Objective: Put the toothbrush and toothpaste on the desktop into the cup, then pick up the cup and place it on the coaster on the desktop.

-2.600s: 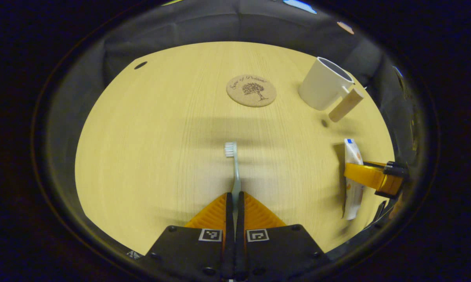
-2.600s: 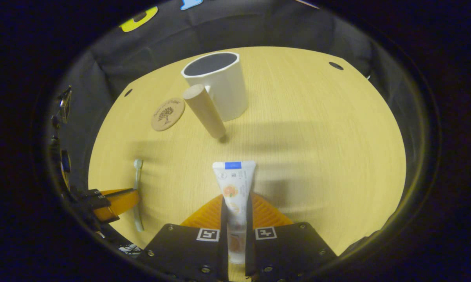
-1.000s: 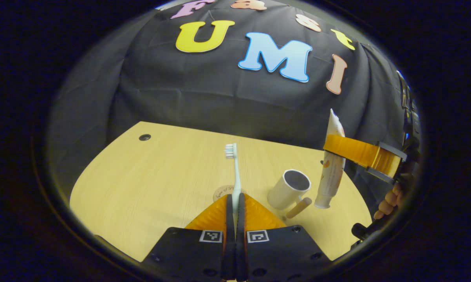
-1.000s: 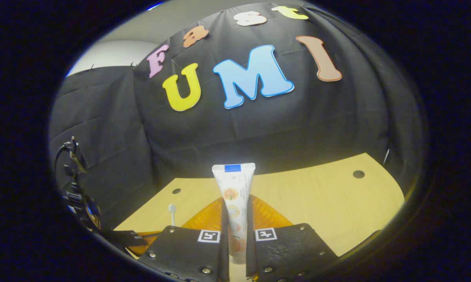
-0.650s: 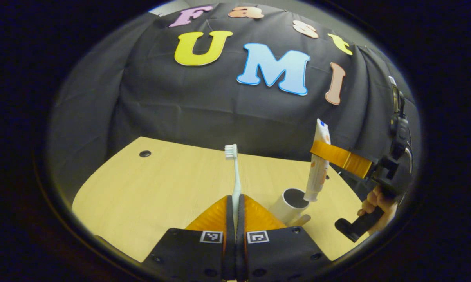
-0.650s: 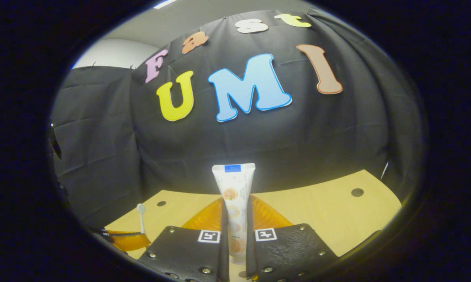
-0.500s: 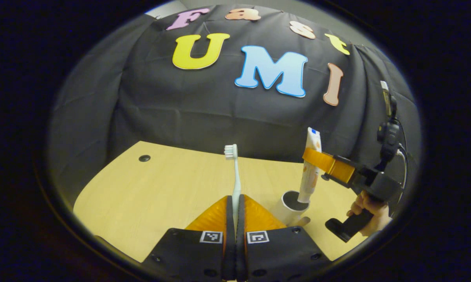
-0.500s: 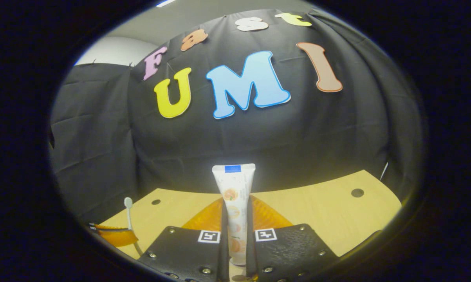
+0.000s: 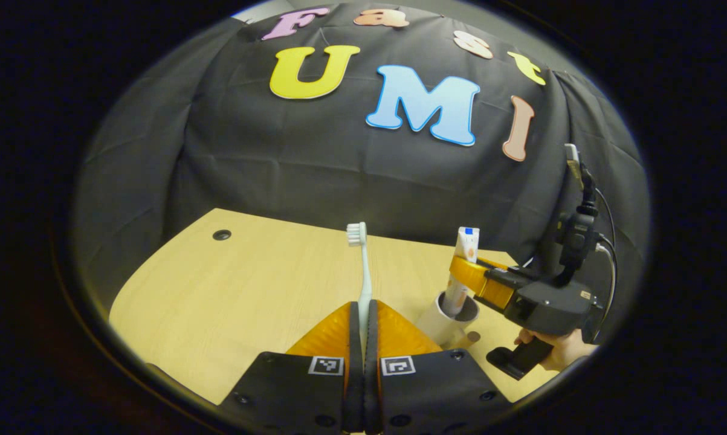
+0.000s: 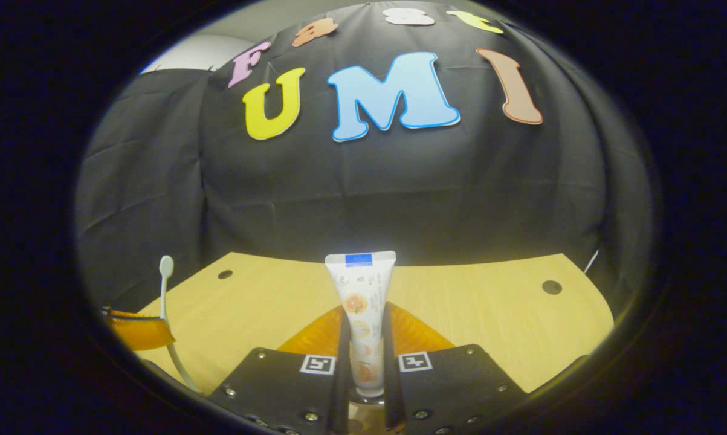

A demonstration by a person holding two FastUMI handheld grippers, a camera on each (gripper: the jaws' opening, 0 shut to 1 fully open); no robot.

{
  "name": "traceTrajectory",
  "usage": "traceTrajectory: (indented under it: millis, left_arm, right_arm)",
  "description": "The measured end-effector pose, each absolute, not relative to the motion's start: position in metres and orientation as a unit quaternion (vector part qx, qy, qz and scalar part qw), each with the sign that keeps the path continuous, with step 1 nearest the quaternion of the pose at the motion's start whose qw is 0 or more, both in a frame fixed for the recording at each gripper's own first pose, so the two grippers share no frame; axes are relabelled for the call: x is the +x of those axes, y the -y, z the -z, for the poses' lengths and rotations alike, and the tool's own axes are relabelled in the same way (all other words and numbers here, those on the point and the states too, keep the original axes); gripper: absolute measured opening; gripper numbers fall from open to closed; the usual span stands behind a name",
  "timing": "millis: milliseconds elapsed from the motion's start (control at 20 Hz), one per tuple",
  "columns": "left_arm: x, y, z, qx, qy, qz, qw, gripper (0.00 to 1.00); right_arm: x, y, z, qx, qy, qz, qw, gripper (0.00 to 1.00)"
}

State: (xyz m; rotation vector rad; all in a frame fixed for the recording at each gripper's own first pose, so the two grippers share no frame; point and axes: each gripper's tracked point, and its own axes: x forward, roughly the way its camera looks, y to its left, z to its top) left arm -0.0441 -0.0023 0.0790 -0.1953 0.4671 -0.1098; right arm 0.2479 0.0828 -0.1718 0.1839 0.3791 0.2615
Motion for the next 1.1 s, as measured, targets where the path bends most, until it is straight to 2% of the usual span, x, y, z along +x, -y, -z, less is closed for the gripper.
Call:
traceTrajectory:
  millis: [500,800,850,950,1100]
  left_arm:
    - [-0.044,0.011,-0.08,-0.1,-0.23,0.06,0.966,0.08]
    - [-0.04,0.013,-0.081,-0.098,-0.223,0.068,0.968,0.08]
    - [-0.038,0.014,-0.081,-0.098,-0.222,0.07,0.968,0.08]
    - [-0.034,0.019,-0.081,-0.103,-0.217,0.079,0.967,0.08]
    - [-0.025,0.029,-0.082,-0.11,-0.209,0.096,0.967,0.08]
  right_arm:
    - [0.226,-0.09,0.203,0.064,-0.252,-0.146,0.954,0.27]
    - [0.22,-0.091,0.194,0.059,-0.25,-0.148,0.955,0.39]
    - [0.219,-0.09,0.193,0.06,-0.251,-0.145,0.955,0.52]
    - [0.216,-0.09,0.188,0.066,-0.251,-0.147,0.954,0.66]
    - [0.212,-0.083,0.174,0.077,-0.248,-0.144,0.955,0.79]
